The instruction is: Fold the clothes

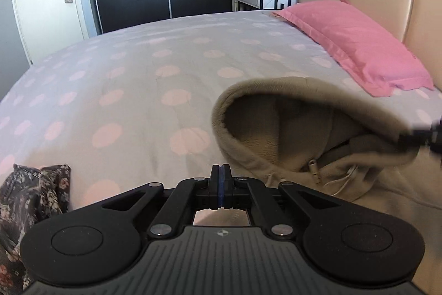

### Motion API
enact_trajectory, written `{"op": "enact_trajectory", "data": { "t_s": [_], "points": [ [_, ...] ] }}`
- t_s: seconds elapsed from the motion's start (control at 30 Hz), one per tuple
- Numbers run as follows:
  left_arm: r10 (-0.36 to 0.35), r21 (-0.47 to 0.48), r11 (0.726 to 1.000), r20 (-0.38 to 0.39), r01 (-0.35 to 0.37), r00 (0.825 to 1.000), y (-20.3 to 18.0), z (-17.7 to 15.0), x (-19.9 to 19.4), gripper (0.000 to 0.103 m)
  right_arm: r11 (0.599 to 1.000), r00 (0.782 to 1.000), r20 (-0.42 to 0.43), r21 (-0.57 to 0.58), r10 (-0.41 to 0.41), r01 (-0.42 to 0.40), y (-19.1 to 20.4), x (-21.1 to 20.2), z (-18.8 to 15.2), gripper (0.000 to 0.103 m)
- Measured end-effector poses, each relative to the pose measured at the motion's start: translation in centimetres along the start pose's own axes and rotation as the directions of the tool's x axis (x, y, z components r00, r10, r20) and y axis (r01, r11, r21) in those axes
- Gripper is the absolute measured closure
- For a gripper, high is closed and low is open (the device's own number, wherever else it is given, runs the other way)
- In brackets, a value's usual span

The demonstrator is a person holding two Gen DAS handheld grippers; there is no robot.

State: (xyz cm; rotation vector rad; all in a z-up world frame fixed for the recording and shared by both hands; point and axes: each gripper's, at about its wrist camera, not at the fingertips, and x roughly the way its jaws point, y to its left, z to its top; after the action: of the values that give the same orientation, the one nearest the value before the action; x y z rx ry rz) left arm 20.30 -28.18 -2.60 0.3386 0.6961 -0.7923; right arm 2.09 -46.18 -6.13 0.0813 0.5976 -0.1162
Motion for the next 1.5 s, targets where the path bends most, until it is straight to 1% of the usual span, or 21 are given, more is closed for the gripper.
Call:
{"op": "enact_trajectory", "data": {
  "t_s": [0.07, 0.2, 0.23, 0.3, 0.37, 0.4, 0.43, 0.5, 0.57, 0.7, 0.77, 0.87, 0.93, 1.0, 1.13, 1.2, 1.27, 1.3, 1.33, 1.4, 1.5],
  "points": [
    [0.004, -0.006, 1.000, 0.009, -0.004, 1.000, -0.1, 0.7, -0.9, 0.103, 0.996, 0.998, -0.040, -0.082, 0.039, -0.042, 2.0, -0.4, -2.0, 0.092],
    [0.010, 0.030, 0.999, 0.016, -0.011, 1.000, -0.7, 2.0, -2.4, 0.102, 0.988, 0.984, -0.166, -0.131, 0.062, -0.085, 3.2, 0.1, -6.1, 0.092],
    [0.009, 0.044, 0.999, 0.011, -0.010, 1.000, -1.0, 2.2, -2.7, 0.099, 0.988, 0.980, -0.191, -0.128, 0.058, -0.083, 3.1, 0.3, -6.9, 0.092],
    [0.001, 0.079, 0.997, -0.014, 0.000, 1.000, -1.7, 2.4, -2.7, 0.087, 0.991, 0.972, -0.227, -0.108, 0.051, -0.077, 2.7, 0.5, -7.7, 0.092],
    [0.002, 0.114, 0.993, -0.018, 0.000, 1.000, -2.4, 2.2, -2.4, 0.080, 0.993, 0.966, -0.250, -0.089, 0.057, -0.081, 2.4, 0.3, -7.9, 0.090],
    [-0.004, 0.135, 0.991, -0.034, 0.008, 0.999, -2.7, 2.0, -2.0, 0.074, 0.993, 0.965, -0.257, -0.082, 0.059, -0.082, 2.3, 0.1, -7.8, 0.088],
    [-0.013, 0.145, 0.989, -0.055, 0.021, 0.998, -3.0, 1.8, -1.5, 0.071, 0.993, 0.962, -0.266, -0.075, 0.063, -0.086, 2.2, -0.1, -7.5, 0.083],
    [-0.049, 0.154, 0.986, -0.091, 0.062, 0.995, -3.3, 1.3, -0.7, 0.070, 0.992, 0.959, -0.274, -0.074, 0.074, -0.097, 2.2, -1.0, -7.0, 0.081],
    [-0.072, 0.171, 0.981, -0.096, 0.088, 0.993, -3.6, 0.9, -0.5, 0.070, 0.989, 0.960, -0.266, -0.095, 0.084, -0.113, 2.2, -2.2, -6.5, 0.075],
    [-0.109, 0.209, 0.969, -0.109, 0.130, 0.988, -3.7, 0.8, -0.5, 0.062, 0.978, 0.970, -0.220, -0.157, 0.099, -0.136, 1.9, -4.8, -4.6, 0.059],
    [-0.140, 0.229, 0.959, -0.134, 0.168, 0.981, -3.5, 0.9, -0.4, 0.060, 0.976, 0.973, -0.205, -0.163, 0.109, -0.144, 1.5, -5.3, -3.2, 0.057],
    [-0.188, 0.247, 0.943, -0.160, 0.224, 0.969, -3.6, 1.4, 0.0, 0.059, 0.973, 0.960, -0.226, -0.122, 0.168, -0.198, 1.2, -4.8, -1.9, 0.060],
    [-0.226, 0.256, 0.930, -0.165, 0.263, 0.960, -3.9, 1.9, 0.2, 0.058, 0.966, 0.950, -0.246, -0.125, 0.192, -0.227, 2.0, -4.0, -1.7, 0.075],
    [-0.264, 0.261, 0.916, -0.177, 0.304, 0.948, -4.2, 2.3, 0.5, 0.054, 0.960, 0.942, -0.270, -0.140, 0.200, -0.244, 3.1, -3.0, -1.7, 0.076],
    [-0.335, 0.237, 0.888, -0.254, 0.394, 0.907, -5.4, 2.0, 2.0, 0.054, 0.960, 0.930, -0.305, -0.127, 0.203, -0.251, 4.8, -0.8, -1.6, 0.076],
    [-0.364, 0.265, 0.861, -0.272, 0.433, 0.891, -6.3, 1.3, 1.9, 0.055, 0.968, 0.937, -0.318, -0.152, 0.145, -0.201, 5.1, -0.2, -1.9, 0.075],
    [-0.380, 0.315, 0.836, -0.259, 0.450, 0.888, -6.8, 0.5, 0.9, 0.055, 0.964, 0.932, -0.328, -0.158, 0.154, -0.215, 4.9, -0.7, -2.2, 0.075],
    [-0.382, 0.337, 0.827, -0.251, 0.450, 0.890, -7.0, 0.1, 0.4, 0.055, 0.959, 0.930, -0.326, -0.162, 0.169, -0.231, 4.7, -1.3, -2.4, 0.072],
    [-0.378, 0.354, 0.823, -0.242, 0.444, 0.894, -7.0, -0.4, -0.1, 0.055, 0.954, 0.932, -0.311, -0.174, 0.184, -0.246, 4.6, -2.2, -2.3, 0.062],
    [-0.373, 0.384, 0.815, -0.227, 0.434, 0.900, -7.0, -1.2, -1.0, 0.055, 0.941, 0.935, -0.282, -0.200, 0.212, -0.274, 4.3, -4.2, -2.2, 0.050],
    [-0.377, 0.403, 0.804, -0.224, 0.438, 0.899, -6.8, -2.5, -2.1, 0.055, 0.928, 0.938, -0.269, -0.238, 0.220, -0.286, 4.8, -4.9, -1.7, 0.045]
  ]
}}
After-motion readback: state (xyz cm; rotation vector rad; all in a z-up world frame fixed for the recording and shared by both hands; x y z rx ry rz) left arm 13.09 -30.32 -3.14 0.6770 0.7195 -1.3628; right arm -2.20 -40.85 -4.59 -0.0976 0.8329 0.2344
